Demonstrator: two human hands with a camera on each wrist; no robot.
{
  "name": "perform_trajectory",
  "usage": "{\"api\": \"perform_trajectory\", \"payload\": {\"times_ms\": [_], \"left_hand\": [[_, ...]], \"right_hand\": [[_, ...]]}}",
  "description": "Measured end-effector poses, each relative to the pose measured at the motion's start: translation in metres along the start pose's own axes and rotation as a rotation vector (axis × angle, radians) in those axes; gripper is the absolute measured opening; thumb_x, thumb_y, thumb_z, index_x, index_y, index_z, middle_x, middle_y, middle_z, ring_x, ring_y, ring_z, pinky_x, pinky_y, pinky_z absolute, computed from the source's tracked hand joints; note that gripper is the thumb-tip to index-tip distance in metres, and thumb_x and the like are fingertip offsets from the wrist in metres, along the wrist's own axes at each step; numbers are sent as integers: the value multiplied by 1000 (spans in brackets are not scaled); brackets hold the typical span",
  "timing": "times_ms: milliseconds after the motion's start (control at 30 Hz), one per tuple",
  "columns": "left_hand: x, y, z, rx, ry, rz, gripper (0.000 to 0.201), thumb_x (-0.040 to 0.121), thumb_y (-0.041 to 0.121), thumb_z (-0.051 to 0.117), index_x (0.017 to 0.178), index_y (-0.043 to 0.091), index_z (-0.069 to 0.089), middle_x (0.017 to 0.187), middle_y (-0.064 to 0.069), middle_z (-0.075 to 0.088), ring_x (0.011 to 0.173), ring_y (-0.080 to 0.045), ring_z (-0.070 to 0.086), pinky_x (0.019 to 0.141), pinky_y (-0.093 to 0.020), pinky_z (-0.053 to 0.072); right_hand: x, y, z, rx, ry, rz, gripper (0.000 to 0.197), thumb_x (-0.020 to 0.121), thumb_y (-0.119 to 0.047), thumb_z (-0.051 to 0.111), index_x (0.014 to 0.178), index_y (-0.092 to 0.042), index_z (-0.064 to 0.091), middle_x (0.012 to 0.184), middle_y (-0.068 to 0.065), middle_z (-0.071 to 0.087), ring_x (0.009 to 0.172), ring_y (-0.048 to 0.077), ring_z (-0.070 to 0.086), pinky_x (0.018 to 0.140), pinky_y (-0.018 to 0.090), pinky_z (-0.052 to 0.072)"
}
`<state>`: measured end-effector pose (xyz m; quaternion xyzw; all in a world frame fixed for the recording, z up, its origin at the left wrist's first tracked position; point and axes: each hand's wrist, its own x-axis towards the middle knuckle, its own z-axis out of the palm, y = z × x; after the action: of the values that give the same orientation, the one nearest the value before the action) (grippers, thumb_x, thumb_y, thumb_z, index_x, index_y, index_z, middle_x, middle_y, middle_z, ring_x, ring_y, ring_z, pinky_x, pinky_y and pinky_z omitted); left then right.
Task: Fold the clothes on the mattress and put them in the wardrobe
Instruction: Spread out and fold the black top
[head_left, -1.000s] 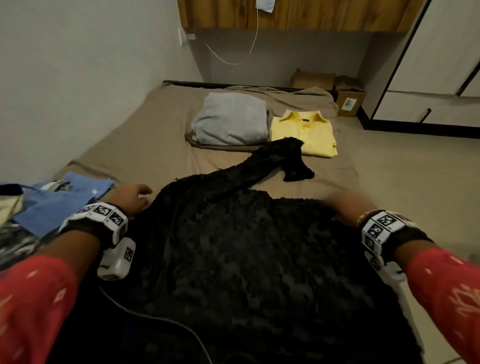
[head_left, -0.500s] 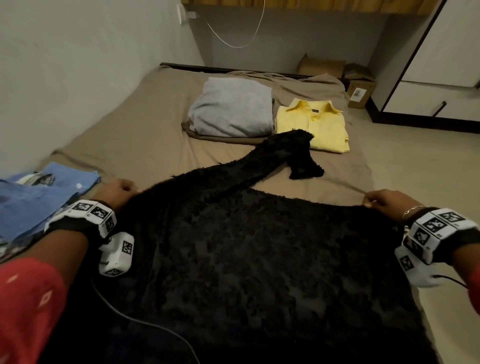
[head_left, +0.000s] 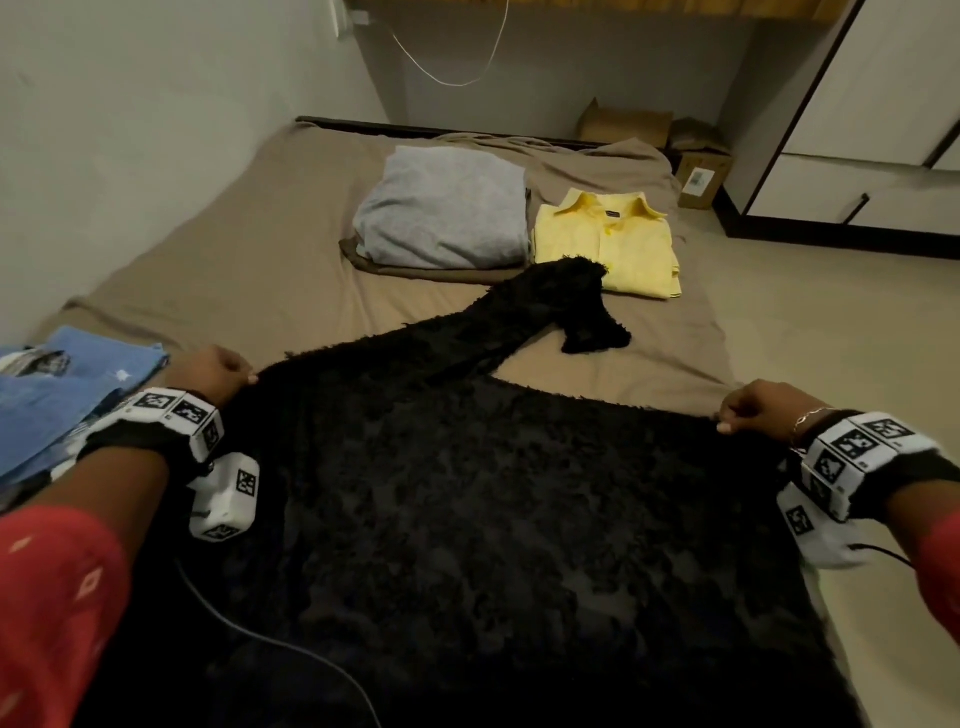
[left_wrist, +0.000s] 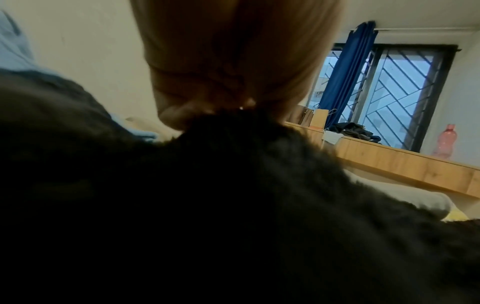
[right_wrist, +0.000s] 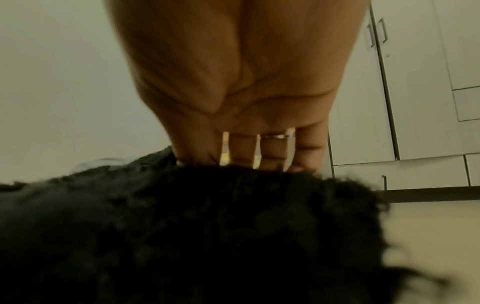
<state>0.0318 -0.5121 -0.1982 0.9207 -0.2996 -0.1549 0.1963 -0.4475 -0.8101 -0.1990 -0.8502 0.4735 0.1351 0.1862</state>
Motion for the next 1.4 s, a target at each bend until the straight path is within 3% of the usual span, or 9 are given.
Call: {"api": "perform_trajectory", "payload": {"times_ms": [67,233,467,633,733,800,1000,1167,1400], "left_hand": [[0,-7,-3,71,34,-19,14,86,2,59,85,-10,67,89,-29,65,90,-39,61,80,-40,45],[0,15,12,-54,-45,83,32,93,26,55,81,-3,62,80,-19,60,79,-29,55,72,-30,35],[12,11,0,3,118,-34,22,87,8,62,94,-13,64,93,-29,63,95,-41,59,81,-41,43],[-3,14,-4,-601,57,-111,30,93,-8,41,69,9,45,66,-8,38,52,-18,47,33,-17,38],[-24,22,-17,-995,15,-174,40,89,-19,30,65,12,34,75,1,35,68,-10,41,47,-29,55],[-39,19,-29,-1043,-85,-173,37,79,-20,44,60,11,36,74,-2,36,72,-14,43,57,-39,58],[-102,-5,-52,-734,-130,-73,18,93,0,47,78,10,52,78,-9,55,72,-24,54,51,-34,55],[-144,-38,-43,-611,-145,-38,21,93,-1,46,72,-1,49,75,-17,51,68,-28,50,46,-26,52],[-174,-71,-22,-362,-116,-20,25,94,4,46,70,5,47,70,-15,47,61,-23,42,60,-31,29]], "right_hand": [[-1,5,2,35,19,7,27,85,-16,65,62,-25,54,69,-1,56,80,20,52,64,27,35],[-3,1,1,119,-7,-37,22,81,-16,69,66,-23,55,69,-5,56,72,14,49,68,26,34],[-7,16,1,198,107,26,27,83,-12,67,60,-18,54,64,0,54,71,20,51,66,27,35],[-23,8,-7,590,177,-137,20,84,7,59,73,-9,55,60,0,61,51,-1,55,56,8,44],[-40,1,-19,399,118,-172,16,82,6,62,86,-9,58,80,6,63,72,8,60,68,14,46],[-59,-5,-24,164,158,-187,16,82,0,65,87,-15,59,86,7,62,81,20,57,73,25,39],[-128,-14,3,-288,506,-523,34,52,6,75,81,-9,65,72,9,64,55,29,63,50,31,43],[-167,-8,62,-667,374,-513,53,22,-9,89,70,-18,68,60,1,62,41,21,56,42,27,44],[-172,-2,104,-663,288,-446,56,15,-19,91,67,-21,69,51,2,58,41,15,57,36,27,46]]}}
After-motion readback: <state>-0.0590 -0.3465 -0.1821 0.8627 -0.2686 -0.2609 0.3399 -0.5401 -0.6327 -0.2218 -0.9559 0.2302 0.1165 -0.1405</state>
